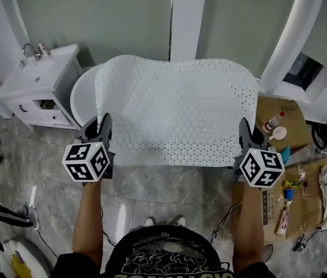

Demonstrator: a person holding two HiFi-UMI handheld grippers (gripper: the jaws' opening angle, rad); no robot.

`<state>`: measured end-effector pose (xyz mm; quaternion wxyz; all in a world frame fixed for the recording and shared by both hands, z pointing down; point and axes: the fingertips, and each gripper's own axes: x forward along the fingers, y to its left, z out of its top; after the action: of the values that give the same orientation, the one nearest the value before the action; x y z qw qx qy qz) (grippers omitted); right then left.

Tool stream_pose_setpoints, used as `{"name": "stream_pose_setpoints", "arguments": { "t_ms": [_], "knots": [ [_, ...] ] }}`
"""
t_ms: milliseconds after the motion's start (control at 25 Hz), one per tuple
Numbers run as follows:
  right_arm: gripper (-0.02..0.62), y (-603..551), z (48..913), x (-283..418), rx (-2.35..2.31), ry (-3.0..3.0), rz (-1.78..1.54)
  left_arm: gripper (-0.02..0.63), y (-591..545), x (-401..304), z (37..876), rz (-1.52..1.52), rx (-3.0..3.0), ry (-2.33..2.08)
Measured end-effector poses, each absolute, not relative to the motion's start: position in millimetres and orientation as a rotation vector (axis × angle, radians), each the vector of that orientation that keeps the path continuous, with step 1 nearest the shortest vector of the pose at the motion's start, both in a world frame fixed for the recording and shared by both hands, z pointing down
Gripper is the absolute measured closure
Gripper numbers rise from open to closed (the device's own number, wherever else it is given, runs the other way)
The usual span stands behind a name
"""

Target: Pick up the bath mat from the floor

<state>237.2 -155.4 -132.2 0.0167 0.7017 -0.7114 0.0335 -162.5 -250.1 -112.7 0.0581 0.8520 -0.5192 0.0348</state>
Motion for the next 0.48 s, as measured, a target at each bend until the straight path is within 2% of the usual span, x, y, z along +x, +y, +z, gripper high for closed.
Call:
{"name": "stream_pose_setpoints", "arguments": {
  "t_ms": [480],
  "knots": [
    [0.571,-157.0,-138.0,237.0,2.227,-2.196,0.044,0.574,-255.2,-159.6,-117.1,0.125,2.624,-1.578]
  ]
}}
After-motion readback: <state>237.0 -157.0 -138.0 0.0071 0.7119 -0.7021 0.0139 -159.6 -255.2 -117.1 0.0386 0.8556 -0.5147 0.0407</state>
